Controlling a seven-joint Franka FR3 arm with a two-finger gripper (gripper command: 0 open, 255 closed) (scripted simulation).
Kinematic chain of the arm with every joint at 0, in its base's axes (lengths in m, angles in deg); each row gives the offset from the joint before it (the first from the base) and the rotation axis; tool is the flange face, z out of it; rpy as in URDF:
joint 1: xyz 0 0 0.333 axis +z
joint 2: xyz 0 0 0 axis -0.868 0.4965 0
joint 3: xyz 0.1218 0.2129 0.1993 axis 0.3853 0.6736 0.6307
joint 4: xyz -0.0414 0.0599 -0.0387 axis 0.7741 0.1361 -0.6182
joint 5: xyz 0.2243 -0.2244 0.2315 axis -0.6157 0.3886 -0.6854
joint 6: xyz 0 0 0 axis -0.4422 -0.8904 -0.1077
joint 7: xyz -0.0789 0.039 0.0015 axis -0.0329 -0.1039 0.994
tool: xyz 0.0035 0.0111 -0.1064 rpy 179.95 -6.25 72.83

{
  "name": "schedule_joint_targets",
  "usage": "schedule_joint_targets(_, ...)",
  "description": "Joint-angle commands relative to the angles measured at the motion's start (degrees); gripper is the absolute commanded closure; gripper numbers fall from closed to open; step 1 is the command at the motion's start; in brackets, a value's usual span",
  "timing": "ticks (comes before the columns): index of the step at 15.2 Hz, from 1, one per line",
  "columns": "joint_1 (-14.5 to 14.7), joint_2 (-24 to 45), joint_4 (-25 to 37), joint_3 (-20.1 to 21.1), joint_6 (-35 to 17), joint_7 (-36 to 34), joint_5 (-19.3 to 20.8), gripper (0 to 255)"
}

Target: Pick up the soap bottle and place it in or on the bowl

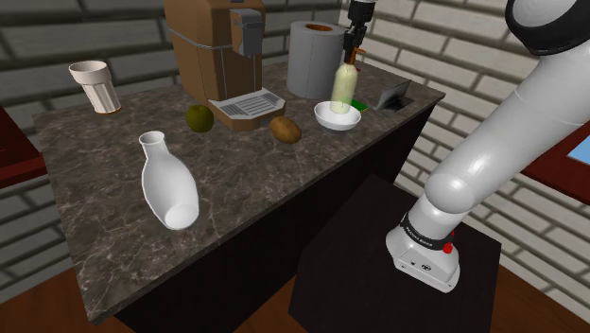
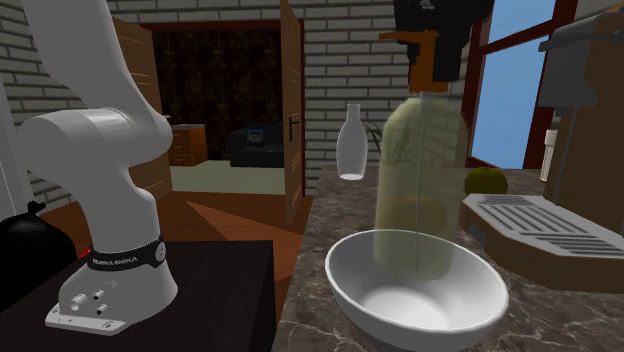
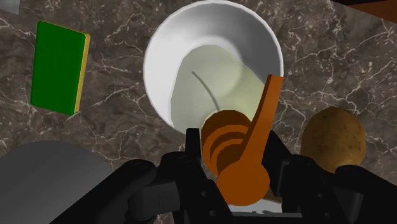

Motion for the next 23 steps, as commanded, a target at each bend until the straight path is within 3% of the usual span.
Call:
schedule_joint_targets(1, -0.01, -0.09, -1.07, -0.01, -1.04, -0.02, 0.02, 255)
schedule_joint_targets(8, -0.01, -0.08, -1.06, -0.01, -1.04, -0.02, 0.02, 255)
schedule_joint_targets(9, -0.01, -0.08, -1.05, -0.01, -1.04, -0.02, 0.02, 0)
schedule_joint_targets(14, -0.01, -0.08, -1.06, -0.01, -1.04, -0.02, 0.02, 0)
schedule_joint_targets(18, 0.08, 1.08, 7.56, 0.04, 6.44, 0.21, -0.26, 0)
schedule_joint_targets(23, 0.08, 1.08, 7.56, 0.04, 6.44, 0.21, -0.26, 0)
